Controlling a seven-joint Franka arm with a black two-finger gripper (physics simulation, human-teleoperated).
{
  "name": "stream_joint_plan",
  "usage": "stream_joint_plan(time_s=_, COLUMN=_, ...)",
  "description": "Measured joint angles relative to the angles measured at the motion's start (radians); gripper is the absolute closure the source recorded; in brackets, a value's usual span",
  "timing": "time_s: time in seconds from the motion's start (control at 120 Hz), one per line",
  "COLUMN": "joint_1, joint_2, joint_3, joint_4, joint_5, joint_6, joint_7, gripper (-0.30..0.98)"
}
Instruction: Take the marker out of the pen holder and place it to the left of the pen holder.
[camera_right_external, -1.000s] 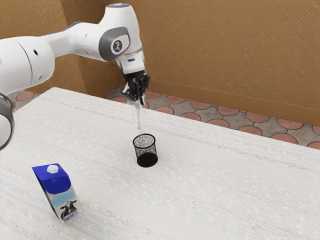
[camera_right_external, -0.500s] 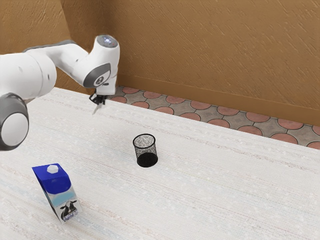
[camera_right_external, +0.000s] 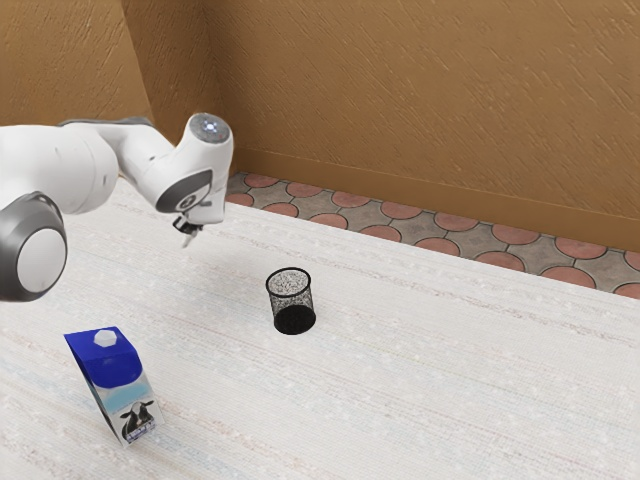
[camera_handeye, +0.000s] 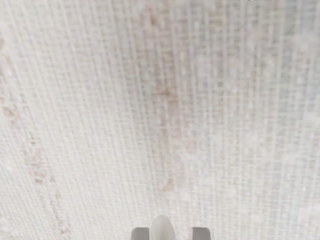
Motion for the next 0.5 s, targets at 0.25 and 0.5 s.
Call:
stream_joint_plan(time_s=0.25, joint_1=-0.006, joint_2=-0.001, joint_3=0.001, joint_4=-0.019, joint_5=0.0, joint_6=-0.002, joint_7=-0.037, gripper=0.32)
stream_joint_plan(time_s=0.5, joint_1=-0.108, joint_2=-0.436, joint_3=-0.058, joint_4=0.09, joint_5=-0.383, joint_6=-0.457, joint_7=-0.161, gripper=0.1)
